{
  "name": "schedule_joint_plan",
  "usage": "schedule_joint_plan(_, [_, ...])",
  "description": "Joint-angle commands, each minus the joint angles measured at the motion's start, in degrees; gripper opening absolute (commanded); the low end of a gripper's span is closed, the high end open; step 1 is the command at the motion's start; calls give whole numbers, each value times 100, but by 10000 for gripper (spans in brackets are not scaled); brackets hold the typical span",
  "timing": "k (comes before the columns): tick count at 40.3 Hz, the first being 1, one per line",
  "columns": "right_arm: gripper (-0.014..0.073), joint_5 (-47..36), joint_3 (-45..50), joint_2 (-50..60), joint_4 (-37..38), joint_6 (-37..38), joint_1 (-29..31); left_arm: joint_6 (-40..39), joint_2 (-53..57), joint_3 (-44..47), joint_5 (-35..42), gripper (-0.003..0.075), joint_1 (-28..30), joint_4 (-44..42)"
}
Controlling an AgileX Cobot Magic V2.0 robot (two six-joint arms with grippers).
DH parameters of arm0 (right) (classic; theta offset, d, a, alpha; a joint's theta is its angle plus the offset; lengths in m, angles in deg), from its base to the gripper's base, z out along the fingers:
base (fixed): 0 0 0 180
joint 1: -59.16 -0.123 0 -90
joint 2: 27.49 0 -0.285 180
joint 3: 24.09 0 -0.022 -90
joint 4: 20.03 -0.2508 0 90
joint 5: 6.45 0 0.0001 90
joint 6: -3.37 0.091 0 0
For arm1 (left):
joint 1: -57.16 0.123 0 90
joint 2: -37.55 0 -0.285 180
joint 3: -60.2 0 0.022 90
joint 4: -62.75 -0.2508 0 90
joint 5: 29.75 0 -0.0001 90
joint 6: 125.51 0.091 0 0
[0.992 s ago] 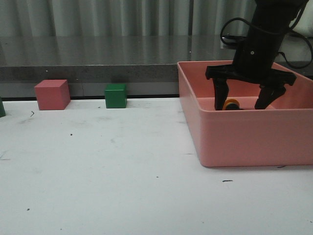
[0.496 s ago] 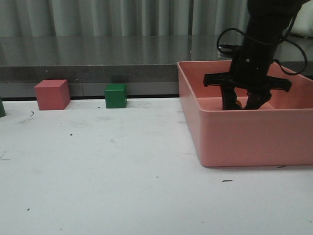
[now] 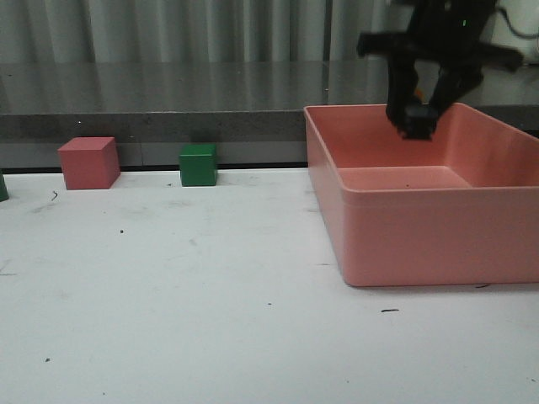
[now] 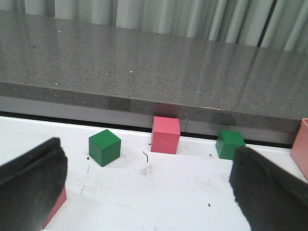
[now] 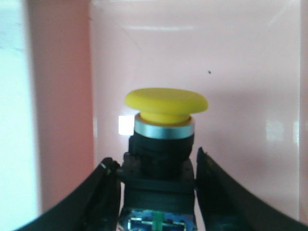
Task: Place and stand button with both arms
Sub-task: 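Close the right gripper on the button and lift it out of the bin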
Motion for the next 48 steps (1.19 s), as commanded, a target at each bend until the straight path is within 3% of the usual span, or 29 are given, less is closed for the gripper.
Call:
schedule_joint_plan(1, [238,-81,-185,851,-51,-27,-371,-30,-56,-232,405,659,1,33])
schedule_joint_plan(10, [238,-213,-185,1189,-180,-27,-1594,-30,-56,-232,405,659,1,33])
schedule_joint_plan(21, [238,-575,-318,328,-452,87,-2945,-30,-56,-232,405,659,1,33])
schedule_joint_plan(38, [238,-5,-1827,-1619,-355,1613,-3102,-30,-56,-232,405,659,1,33])
schedule_joint_plan(48, [238,218,-2024,-2132,-355,1834,-3062,-30,-56,-232,375,659,1,33])
